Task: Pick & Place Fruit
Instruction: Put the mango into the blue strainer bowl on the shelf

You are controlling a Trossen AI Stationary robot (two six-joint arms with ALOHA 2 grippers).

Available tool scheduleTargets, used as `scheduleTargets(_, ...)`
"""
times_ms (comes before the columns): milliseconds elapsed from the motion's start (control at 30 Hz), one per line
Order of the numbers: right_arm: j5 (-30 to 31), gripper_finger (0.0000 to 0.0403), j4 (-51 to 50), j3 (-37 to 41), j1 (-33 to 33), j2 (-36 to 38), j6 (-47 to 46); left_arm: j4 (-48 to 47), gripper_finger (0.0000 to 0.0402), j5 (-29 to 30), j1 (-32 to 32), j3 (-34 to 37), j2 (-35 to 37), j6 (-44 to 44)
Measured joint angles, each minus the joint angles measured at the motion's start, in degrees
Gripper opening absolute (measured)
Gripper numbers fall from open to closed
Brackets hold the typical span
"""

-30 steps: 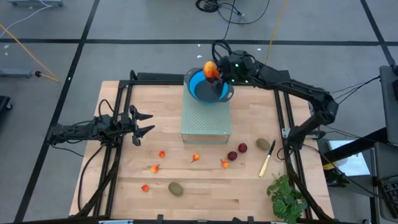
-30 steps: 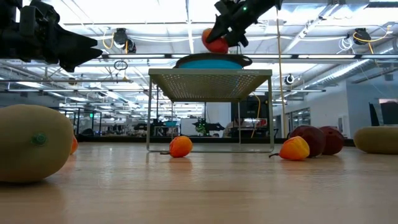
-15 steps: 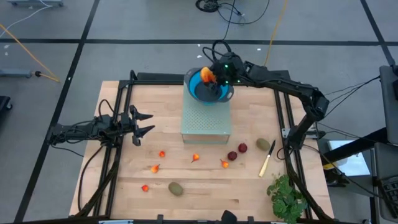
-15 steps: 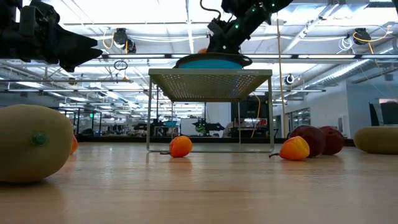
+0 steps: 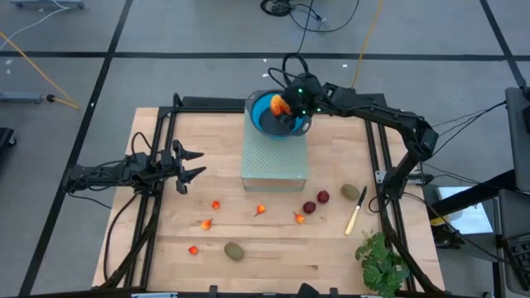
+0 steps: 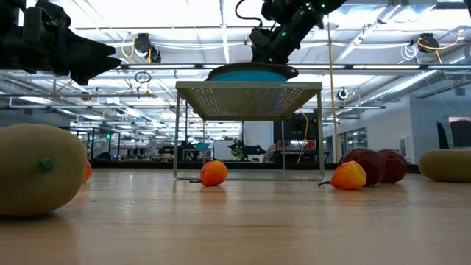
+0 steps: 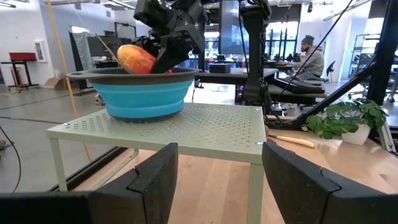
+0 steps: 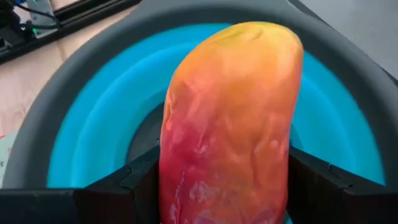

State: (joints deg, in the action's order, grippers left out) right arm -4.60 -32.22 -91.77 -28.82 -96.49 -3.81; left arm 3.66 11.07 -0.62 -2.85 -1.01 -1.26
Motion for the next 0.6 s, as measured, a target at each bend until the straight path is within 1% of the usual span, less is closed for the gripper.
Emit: scheduleTargets(600,0.0,0.0247,-0.9,0.0,0.0,0.0,0.4,0.0,0.0234,0.0,0.0,0.0,0.0,0.0)
